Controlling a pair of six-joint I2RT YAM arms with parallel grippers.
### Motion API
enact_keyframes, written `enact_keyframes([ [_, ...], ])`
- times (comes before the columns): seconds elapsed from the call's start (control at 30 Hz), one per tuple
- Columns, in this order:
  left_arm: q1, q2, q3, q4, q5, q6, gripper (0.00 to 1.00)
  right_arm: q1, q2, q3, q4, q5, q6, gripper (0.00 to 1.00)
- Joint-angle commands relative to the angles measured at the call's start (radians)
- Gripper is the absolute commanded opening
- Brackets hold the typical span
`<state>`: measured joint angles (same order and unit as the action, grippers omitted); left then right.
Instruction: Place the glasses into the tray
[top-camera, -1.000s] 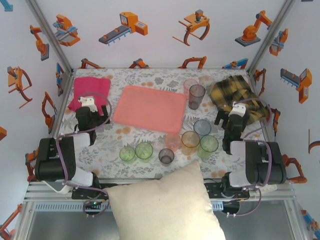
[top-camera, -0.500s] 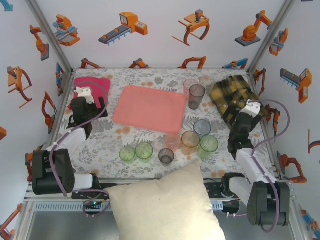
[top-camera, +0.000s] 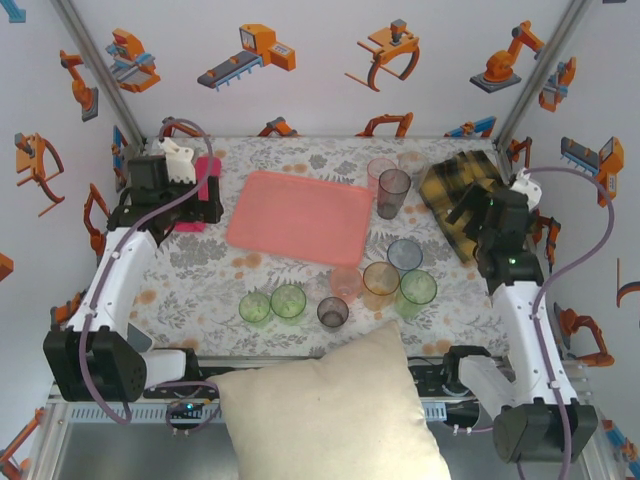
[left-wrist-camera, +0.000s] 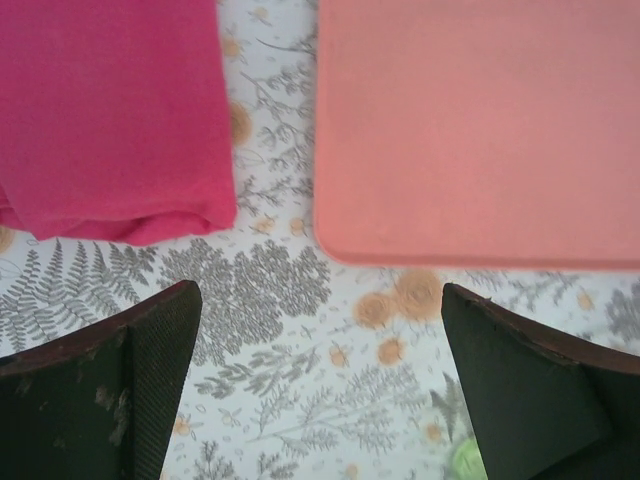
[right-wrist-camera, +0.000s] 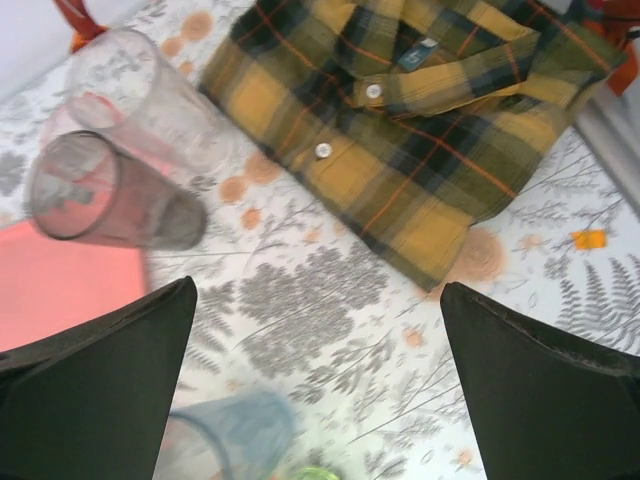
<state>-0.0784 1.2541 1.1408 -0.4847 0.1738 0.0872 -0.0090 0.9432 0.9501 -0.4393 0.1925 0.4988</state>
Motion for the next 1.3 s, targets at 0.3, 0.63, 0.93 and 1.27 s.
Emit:
enact_keyframes([
  [0.3,-0.014,-0.041,0.261,-0.467,0.156,0.101,0.97,0.006,-0.051,0.094,-0.138,-0.464,0.175,0.99],
  [0.63,-0.047,-0.036,0.333,-0.515,0.153,0.116,0.97,0.147,-0.042,0.13,-0.377,-0.273,0.038,0.92],
  [0.93,-0.106,-0.05,0.341,-0.582,0.17,0.103,0.97,0.395,0.029,0.24,-0.566,-0.027,0.023,0.73],
  [1.27,-0.149,-0.058,0.339,-0.59,0.171,0.083,0.97,0.477,0.028,0.218,-0.607,0.049,0.08,0.67],
])
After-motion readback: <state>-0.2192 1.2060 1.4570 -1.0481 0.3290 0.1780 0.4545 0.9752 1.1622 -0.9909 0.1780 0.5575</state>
